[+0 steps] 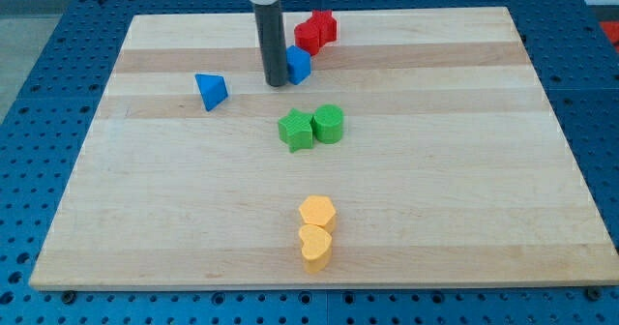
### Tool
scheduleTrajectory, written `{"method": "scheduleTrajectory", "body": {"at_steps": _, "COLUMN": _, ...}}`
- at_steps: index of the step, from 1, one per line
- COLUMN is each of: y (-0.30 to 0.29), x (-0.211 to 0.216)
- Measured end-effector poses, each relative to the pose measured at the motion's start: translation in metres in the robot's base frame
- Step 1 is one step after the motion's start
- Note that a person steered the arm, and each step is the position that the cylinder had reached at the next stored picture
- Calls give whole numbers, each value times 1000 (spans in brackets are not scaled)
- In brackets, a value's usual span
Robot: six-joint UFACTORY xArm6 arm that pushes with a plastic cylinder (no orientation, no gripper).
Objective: Push the group of blocks slightly down
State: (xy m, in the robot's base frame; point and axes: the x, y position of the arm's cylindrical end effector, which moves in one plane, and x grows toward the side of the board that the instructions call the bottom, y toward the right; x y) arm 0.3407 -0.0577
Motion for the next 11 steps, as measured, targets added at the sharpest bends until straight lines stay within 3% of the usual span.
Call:
{"method": "scheduleTrajectory", "body": {"at_steps": 2, "y": -28, "x": 15}}
{"method": "scheduleTrajectory", "body": {"at_steps": 3, "y": -55, "x": -12}}
{"method": "scheduleTrajectory", "body": {"at_steps": 5, "y": -44, "x": -143}}
{"method": "scheduleTrajectory", "body": {"at_steps": 7, "y": -31, "x": -148}}
{"method": "scheduleTrajectory", "body": {"at_steps": 8, "y": 23, "x": -149}}
{"method": "scheduleTrajectory", "body": {"at_steps": 11, "y": 66, "x": -141}}
